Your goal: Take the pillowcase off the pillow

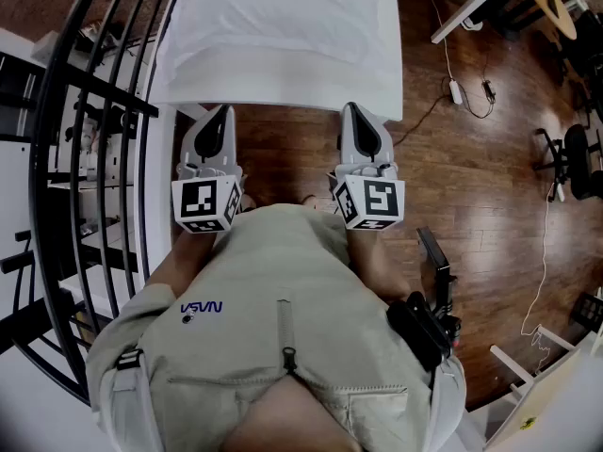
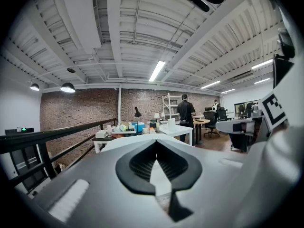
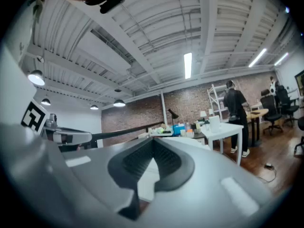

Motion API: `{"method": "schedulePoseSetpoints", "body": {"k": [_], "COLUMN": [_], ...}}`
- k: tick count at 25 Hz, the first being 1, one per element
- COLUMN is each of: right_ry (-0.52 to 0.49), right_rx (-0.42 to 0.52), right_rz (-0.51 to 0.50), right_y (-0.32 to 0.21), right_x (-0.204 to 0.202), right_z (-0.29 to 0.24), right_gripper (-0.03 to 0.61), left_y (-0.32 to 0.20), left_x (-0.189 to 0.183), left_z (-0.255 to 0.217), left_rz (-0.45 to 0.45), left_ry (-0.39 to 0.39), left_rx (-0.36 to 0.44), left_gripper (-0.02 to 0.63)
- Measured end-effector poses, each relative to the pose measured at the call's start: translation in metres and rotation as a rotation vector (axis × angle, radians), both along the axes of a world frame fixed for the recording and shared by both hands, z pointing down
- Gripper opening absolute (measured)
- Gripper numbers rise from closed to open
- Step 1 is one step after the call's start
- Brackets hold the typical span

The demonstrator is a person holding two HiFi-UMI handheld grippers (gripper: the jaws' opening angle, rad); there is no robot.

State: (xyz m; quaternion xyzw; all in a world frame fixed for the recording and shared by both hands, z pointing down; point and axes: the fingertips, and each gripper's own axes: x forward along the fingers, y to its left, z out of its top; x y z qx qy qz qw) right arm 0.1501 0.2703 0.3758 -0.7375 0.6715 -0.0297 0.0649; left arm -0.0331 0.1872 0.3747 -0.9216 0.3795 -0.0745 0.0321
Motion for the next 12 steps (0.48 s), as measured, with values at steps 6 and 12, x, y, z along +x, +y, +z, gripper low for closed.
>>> {"method": "schedulePoseSetpoints", "body": {"k": [6,12], "right_ry": [-0.013,-0.017], "right_rx": [-0.006,-0.037], "right_rz": [-0.015,-0.028], "right_y": [0.008,-0.015], "right_x": [0.036,0.028], "right_z": [0.006,0.009], "right_gripper": [0.000,0.000], "left_y": [0.018,-0.006], "left_x": [0.029,0.024], "left_z": [0.007,0.009], "left_rz": [-0.007,-0.008], "left_ry": [-0.026,-0.032], "left_rx": [-0.008,-0.030], "left_gripper": [0.006,0.006]}}
